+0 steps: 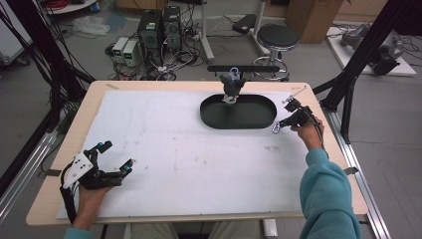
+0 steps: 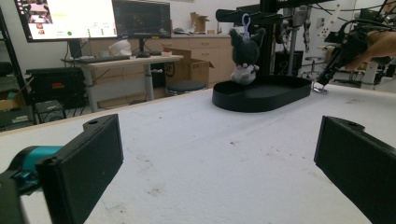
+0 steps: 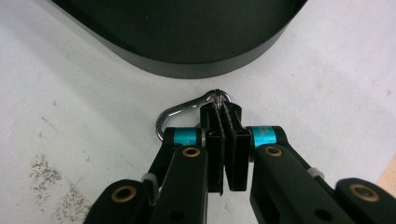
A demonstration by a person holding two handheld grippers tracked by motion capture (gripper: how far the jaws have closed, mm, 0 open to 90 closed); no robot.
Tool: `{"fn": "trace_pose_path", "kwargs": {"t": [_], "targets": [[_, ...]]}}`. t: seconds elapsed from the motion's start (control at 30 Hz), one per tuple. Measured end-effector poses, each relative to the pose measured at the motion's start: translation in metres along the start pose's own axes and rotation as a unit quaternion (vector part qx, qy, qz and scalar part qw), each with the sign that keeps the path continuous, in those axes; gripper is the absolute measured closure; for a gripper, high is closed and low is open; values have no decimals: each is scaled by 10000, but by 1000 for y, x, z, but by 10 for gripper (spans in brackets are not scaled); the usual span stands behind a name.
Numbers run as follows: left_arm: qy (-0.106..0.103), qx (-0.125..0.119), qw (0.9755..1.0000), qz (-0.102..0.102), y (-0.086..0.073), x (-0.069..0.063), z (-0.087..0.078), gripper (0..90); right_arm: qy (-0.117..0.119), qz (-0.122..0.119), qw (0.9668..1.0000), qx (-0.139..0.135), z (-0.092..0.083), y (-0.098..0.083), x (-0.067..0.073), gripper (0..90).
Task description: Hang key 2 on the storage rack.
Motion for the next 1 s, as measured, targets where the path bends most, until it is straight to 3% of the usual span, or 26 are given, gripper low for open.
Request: {"fn": "trace_pose_path", "kwargs": {"t": [0.47, 0.7, 0.8, 1.0], "targets": [[4, 16, 10000, 24, 0, 0, 0, 17, 107, 34, 9967, -799, -26, 10, 5, 891], [7, 8, 10000, 14, 0, 0, 0, 17, 242, 80, 9922, -1219, -44, 19, 8, 891], [3, 16, 10000, 24, 0, 0, 0, 17, 345, 115, 9886, -1460, -55, 29, 11, 891], [5, 8, 10000, 13, 0, 0, 0, 17, 393, -93, 9837, -1752, -75, 53, 20, 891]]}}
Point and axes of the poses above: each handheld gripper's, and its own axes: z roughly forward along the jaws, y roughly out of its top, x roughly to its left, the point moved 2 cm from there along z, roughly forward along the jaws, and after that the axes turned 10 degrees about -x, right-handed, at the moved point
